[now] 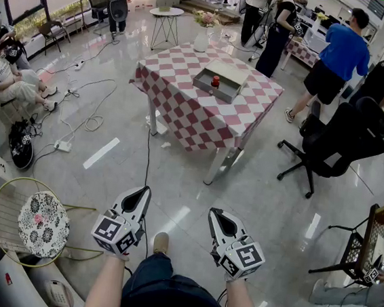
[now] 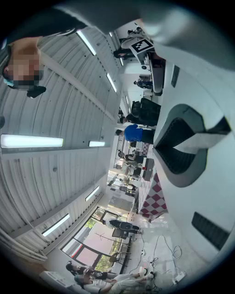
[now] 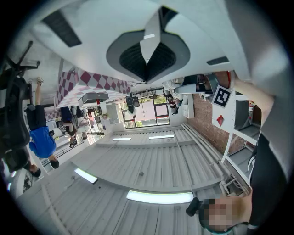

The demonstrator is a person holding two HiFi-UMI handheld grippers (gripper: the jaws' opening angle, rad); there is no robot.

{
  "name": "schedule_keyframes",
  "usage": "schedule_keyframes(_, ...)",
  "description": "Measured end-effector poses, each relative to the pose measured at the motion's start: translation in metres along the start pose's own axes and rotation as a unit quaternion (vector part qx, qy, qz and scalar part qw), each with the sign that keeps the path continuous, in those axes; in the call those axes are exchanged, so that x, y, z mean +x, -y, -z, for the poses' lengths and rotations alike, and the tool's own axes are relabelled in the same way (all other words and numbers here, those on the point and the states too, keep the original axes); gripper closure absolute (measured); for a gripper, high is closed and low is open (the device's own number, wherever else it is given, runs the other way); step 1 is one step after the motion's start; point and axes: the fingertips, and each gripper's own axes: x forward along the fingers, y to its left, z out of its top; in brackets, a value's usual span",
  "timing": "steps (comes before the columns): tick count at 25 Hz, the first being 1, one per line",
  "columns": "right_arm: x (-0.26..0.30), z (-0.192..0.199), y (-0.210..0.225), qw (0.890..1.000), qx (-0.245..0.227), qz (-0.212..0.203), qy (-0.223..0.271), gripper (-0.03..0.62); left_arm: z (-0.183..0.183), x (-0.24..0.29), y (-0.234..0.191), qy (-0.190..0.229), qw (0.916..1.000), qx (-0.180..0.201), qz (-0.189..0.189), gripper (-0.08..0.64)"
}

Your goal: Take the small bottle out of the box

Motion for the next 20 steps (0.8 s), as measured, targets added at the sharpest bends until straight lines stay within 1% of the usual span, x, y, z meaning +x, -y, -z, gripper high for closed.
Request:
schedule_keyframes(4, 0.029, -0.007, 0.015, 1.0, -0.007, -0.002, -0.003, 0.591, -0.008, 0.028, -0.022, 0.004, 1.0, -0.001, 0.002, 0.552)
schedule_keyframes(10, 0.065, -0.017, 0.041, 1.0, -0.006, 0.01, 0.002, 0.591, -0.015, 0.066, -0.047, 0.0, 0.9999, -0.001, 0.014, 0.552)
schedule_keyframes(15, 0.093, -0.024, 0.06, 1.0, -0.002, 0.02, 0.002, 0.591, -0.023, 0.097, -0.066, -0.003, 0.9997, 0.004, 0.025, 0.552)
schedule_keyframes(20, 0.12, -0.023, 0.082, 0.999, 0.007, 0.034, -0.001, 0.591, -0.024, 0.129, -0.086, -0.009, 0.9992, 0.003, 0.04, 0.552)
